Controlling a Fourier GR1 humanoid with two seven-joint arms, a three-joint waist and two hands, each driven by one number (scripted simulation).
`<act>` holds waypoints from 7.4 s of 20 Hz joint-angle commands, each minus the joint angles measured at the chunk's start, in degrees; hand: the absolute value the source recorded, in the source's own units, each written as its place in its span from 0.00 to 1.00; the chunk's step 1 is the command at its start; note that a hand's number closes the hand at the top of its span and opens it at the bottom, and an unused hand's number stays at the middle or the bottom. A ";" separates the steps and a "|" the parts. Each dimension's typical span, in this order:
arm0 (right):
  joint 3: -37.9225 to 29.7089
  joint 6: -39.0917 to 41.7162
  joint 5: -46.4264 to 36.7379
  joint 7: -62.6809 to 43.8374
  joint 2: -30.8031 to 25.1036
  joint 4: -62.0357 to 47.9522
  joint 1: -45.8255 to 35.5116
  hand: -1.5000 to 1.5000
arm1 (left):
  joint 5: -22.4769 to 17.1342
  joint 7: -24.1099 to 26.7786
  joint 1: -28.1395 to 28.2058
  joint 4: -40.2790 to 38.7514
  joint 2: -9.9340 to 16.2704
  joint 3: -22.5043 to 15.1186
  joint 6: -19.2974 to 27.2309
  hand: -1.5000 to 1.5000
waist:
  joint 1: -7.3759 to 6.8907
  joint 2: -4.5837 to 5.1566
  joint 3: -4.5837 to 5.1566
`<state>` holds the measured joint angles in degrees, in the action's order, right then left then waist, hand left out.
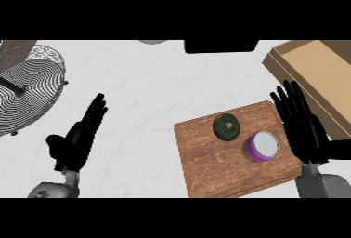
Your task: Pick the can from the cutting board and place it in the cardboard box
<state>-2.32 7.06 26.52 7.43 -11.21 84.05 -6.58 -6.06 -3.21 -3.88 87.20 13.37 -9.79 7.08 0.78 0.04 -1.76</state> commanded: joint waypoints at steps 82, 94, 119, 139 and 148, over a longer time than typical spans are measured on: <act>13.08 -7.69 -59.04 -68.80 -0.18 29.73 6.32 0.00 | 0.55 -5.53 -0.33 6.74 -7.56 10.56 0.56 0.50 | -0.75 -0.05 1.77; 12.12 -5.95 -59.41 -63.46 3.05 27.99 9.88 0.00 | -2.36 -9.23 1.18 11.80 -5.35 14.90 -2.63 0.50 | -0.79 -0.10 1.76; 14.14 -7.71 -71.30 -53.31 4.96 17.38 5.94 1.00 | -3.37 -8.87 -0.48 9.06 -5.07 18.01 -5.17 0.50 | -0.90 -0.06 1.77; 14.68 1.37 -81.11 -32.59 -3.89 -24.94 -43.74 1.00 | -2.05 -7.18 -4.36 4.44 -6.49 16.65 -4.91 0.50 | -2.87 0.46 1.80; 3.12 -13.35 -82.74 -39.73 -4.38 -28.36 -52.95 1.00 | -0.66 -9.84 -6.61 4.67 -6.30 16.36 -3.22 0.50 | -1.77 0.45 1.77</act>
<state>5.31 -1.47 -55.24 -30.91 -13.33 58.97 -55.39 -5.93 -12.69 -8.00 93.92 5.89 4.97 4.29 -1.33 0.30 0.02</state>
